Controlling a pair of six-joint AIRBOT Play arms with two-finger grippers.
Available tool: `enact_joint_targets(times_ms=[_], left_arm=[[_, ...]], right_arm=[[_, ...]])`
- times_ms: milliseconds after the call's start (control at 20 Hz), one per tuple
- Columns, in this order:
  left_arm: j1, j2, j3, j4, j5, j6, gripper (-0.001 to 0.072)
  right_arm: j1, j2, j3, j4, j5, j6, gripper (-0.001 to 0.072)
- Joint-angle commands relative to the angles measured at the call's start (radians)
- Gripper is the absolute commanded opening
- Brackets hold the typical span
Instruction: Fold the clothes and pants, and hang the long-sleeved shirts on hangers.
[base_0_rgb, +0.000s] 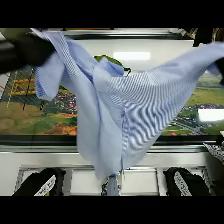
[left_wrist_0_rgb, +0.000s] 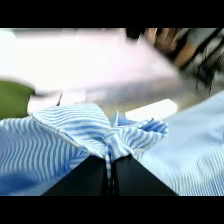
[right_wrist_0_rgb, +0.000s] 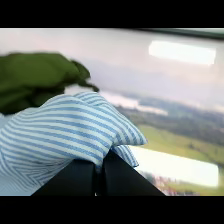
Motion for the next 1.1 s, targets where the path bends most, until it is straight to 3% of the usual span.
enact_joint_targets(times_ms=[0,100,300,350,400,450,500,550,750,1050], left_arm=[[0.0,-0.073,-0.301,0.072,-0.12,-0.039,0.0011],[-0.019,-0.088,-0.498,0.06,-0.136,-0.038,0.0012],[-0.187,-0.137,-0.785,0.063,-0.053,-0.009,0.0012],[-0.235,-0.16,-0.82,0.064,-0.027,-0.004,0.0012],[-0.28,-0.187,-0.849,0.065,0.002,-0.001,0.0013],[-0.311,-0.212,-0.864,0.064,0.019,-0.001,0.0098],[-0.328,-0.237,-0.862,0.064,0.02,-0.002,0.043],[-0.328,-0.254,-0.843,0.064,0.004,-0.003,0.0625],[-0.232,-0.203,-0.688,0.064,-0.055,-0.025,0.0609],[-0.12,-0.051,-0.575,0.134,0.085,-0.063,0.0609]], right_arm=[[0.0,-0.05,-0.167,-0.278,0.184,0.079,0.0017],[0.0,-0.05,-0.332,-0.334,0.228,0.092,0.0017],[0.0,-0.054,-0.623,-0.333,0.098,0.092,0.0039],[0.0,-0.061,-0.663,-0.333,0.076,0.092,0.0254],[0.0,-0.071,-0.682,-0.334,0.068,0.092,0.0579],[0.0,-0.08,-0.682,-0.335,0.068,0.09,0.0712],[0.0,-0.085,-0.669,-0.334,0.066,0.09,0.0712],[0.0,-0.085,-0.645,-0.332,0.064,0.09,0.0712],[0.03,-0.085,-0.475,-0.307,0.095,0.098,0.0705],[0.331,-0.213,-0.273,-0.336,-0.001,0.238,0.07]])
